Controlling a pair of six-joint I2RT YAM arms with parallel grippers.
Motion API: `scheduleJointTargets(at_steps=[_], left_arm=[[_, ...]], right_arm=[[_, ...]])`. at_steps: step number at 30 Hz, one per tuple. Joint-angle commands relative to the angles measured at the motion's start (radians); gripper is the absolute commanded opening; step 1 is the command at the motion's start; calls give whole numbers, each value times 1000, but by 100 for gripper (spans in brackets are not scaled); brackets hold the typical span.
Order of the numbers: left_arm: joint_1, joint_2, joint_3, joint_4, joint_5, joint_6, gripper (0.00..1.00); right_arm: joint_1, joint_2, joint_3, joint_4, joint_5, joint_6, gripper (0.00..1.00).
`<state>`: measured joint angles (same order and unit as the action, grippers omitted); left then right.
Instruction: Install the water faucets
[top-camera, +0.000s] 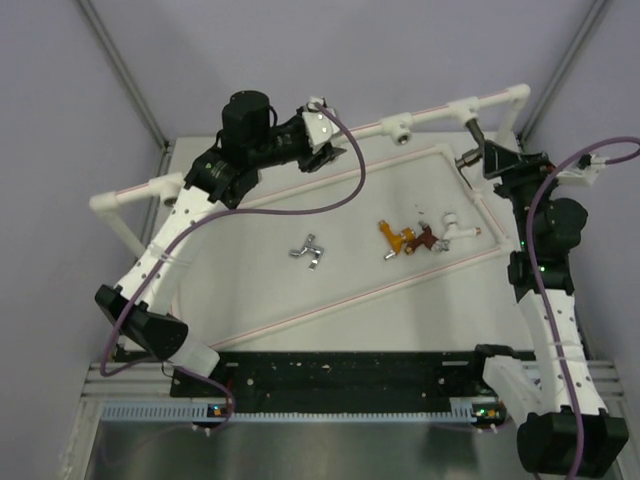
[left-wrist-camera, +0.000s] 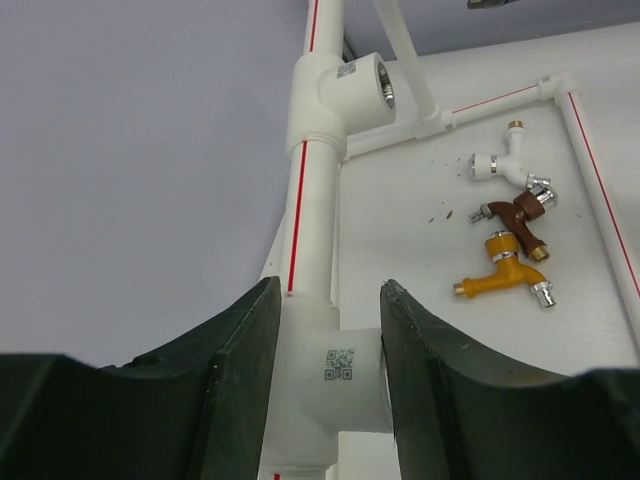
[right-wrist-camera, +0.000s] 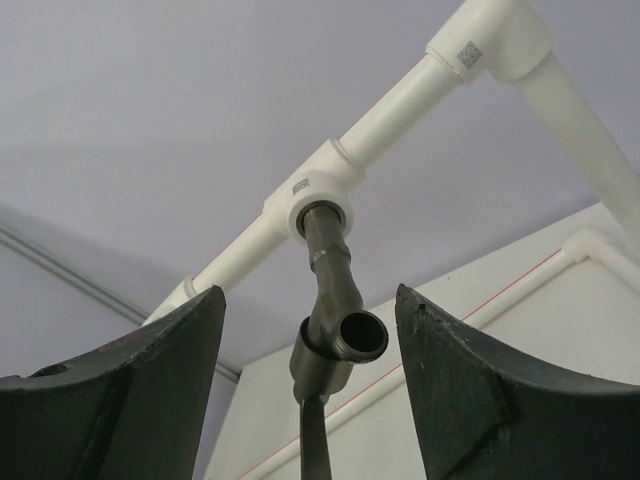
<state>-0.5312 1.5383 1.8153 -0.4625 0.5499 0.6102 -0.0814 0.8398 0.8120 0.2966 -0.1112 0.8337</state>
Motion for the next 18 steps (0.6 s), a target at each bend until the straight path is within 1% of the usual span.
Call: scheduleJointTargets(at_steps=[1, 8, 15, 18], left_arm=[[16, 46, -62, -24, -44, 26, 50], [14, 60, -76, -27, -54, 25, 54], [4, 68, -94, -30, -74, 20, 53], [-1, 65, -97, -31, -71, 22, 53]], right_arm=[[-9, 11, -37, 88, -31, 61, 68], [-9, 56, -45, 148, -57, 97, 68], [-8, 84, -37, 199, -73, 168, 65], [-9, 91, -40, 200, -68, 238, 61]])
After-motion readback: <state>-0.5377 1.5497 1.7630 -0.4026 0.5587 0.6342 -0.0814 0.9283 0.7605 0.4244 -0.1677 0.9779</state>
